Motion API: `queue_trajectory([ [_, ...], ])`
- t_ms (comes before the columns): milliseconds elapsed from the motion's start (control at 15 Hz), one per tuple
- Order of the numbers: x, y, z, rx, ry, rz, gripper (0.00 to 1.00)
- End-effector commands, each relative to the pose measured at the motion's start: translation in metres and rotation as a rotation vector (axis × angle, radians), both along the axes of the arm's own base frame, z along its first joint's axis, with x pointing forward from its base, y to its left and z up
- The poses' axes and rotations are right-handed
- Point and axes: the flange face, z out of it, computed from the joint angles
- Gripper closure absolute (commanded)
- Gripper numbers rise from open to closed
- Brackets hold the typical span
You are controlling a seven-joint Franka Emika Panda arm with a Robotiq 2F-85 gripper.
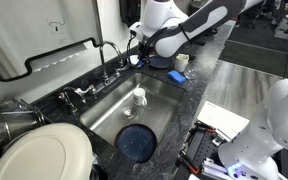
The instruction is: Completely close the tap
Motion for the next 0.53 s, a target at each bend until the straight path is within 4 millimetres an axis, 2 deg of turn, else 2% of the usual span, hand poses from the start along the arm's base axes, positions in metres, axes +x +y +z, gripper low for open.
queue_trajectory([
  [0,0.032,-0.007,-0.028,-0.008,-0.072,0.065,0.55],
  [333,0.063,-0.014,-0.055,-0.005,-0.144,0.121,0.91],
  [467,0.074,-0.025,-0.059,-0.041,-0.146,0.134,1.0],
])
